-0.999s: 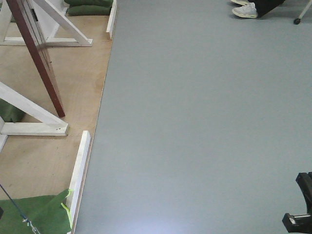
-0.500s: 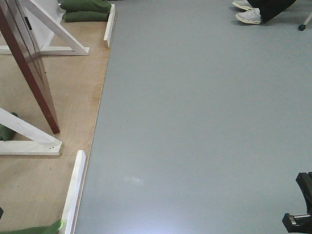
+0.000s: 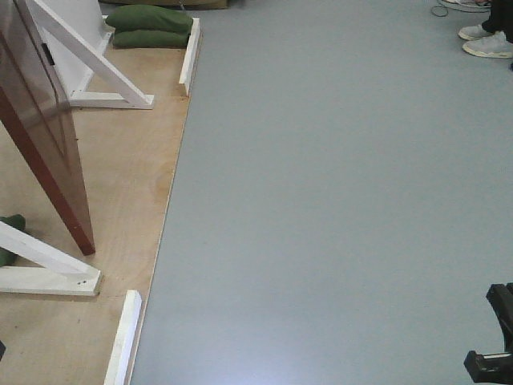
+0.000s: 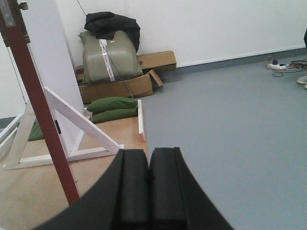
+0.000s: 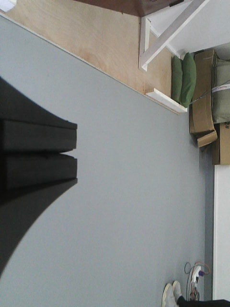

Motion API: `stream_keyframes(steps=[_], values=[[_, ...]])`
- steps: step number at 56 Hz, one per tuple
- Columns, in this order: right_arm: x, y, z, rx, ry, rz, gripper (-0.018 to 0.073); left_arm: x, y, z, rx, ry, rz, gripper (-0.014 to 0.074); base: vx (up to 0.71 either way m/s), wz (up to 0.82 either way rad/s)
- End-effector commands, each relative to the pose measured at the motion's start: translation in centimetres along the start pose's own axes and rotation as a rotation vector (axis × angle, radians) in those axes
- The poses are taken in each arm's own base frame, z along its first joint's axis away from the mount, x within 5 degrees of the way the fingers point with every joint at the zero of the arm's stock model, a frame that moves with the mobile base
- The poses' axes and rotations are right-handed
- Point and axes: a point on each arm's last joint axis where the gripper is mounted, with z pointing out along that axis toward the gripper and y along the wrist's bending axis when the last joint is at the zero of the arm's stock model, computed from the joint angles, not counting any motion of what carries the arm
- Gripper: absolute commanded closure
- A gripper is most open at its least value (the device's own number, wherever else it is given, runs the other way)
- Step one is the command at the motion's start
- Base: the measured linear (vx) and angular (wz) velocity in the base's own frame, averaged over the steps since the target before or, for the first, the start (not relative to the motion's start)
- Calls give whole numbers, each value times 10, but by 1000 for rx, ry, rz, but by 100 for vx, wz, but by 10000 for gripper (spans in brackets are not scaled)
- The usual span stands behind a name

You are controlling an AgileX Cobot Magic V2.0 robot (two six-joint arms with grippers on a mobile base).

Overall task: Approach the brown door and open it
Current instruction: 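Drive the base forward alongside the plywood platform toward the brown door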

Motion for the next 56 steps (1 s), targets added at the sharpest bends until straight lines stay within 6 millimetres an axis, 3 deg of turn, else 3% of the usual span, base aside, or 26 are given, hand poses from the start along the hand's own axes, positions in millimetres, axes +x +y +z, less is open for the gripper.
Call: stream_keyframes(steps=[1, 56], values=[[-6, 0, 0, 5, -81, -11, 559, -16, 0, -3, -1, -119, -15, 603, 34, 15], [-6, 0, 0, 5, -78, -11, 559, -16, 0, -3, -1, -119, -15, 603, 38, -2]])
